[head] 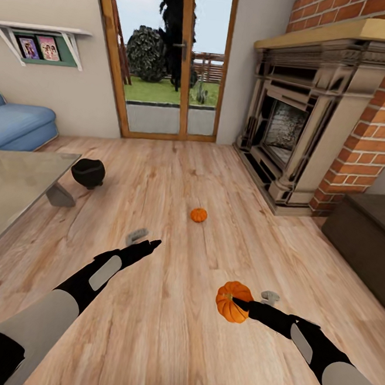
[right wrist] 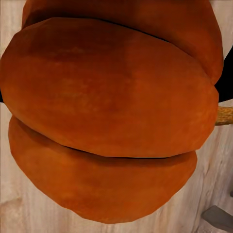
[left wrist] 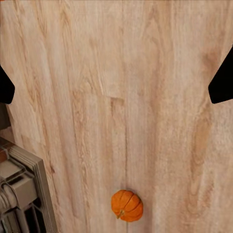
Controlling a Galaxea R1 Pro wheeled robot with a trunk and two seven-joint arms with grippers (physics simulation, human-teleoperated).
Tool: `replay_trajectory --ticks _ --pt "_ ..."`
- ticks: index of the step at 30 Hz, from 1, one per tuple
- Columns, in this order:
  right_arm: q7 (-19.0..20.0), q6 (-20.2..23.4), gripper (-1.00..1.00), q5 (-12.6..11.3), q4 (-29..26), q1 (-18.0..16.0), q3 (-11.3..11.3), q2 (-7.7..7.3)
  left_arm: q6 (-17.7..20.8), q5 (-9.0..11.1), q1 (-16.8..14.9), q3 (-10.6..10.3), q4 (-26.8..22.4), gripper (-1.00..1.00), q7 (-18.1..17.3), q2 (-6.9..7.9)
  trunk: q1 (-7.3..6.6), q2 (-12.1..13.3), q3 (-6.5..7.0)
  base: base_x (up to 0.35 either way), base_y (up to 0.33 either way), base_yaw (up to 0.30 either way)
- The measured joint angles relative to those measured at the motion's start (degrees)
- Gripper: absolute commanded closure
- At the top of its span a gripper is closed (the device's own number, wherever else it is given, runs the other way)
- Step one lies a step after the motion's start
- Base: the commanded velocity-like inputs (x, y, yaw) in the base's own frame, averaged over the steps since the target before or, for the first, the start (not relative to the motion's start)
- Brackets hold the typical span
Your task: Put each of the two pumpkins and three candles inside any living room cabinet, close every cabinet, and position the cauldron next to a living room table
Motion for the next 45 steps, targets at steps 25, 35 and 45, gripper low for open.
replay_trajectory --ticks 25,35,45 --pt "0.1 -0.3 1.00 0.2 0.0 0.2 0.0 0.03 0.0 0.0 0.0 0.0 0.0 -1.00 0.0 -0.03 0.00 0.0 0.35 0.337 0.000 -0.064" --pt "0.1 -0.3 1.00 0.2 0.0 0.2 0.0 0.05 0.0 0.0 0.0 0.0 0.0 -1.00 0.0 -0.01 0.00 0.0 0.35 0.337 0.000 0.000" --pt "0.1 -0.3 1.00 0.2 0.0 0.2 0.0 0.05 0.0 0.0 0.0 0.0 0.0 -1.00 0.0 -0.03 0.00 0.0 0.35 0.337 0.000 0.000"
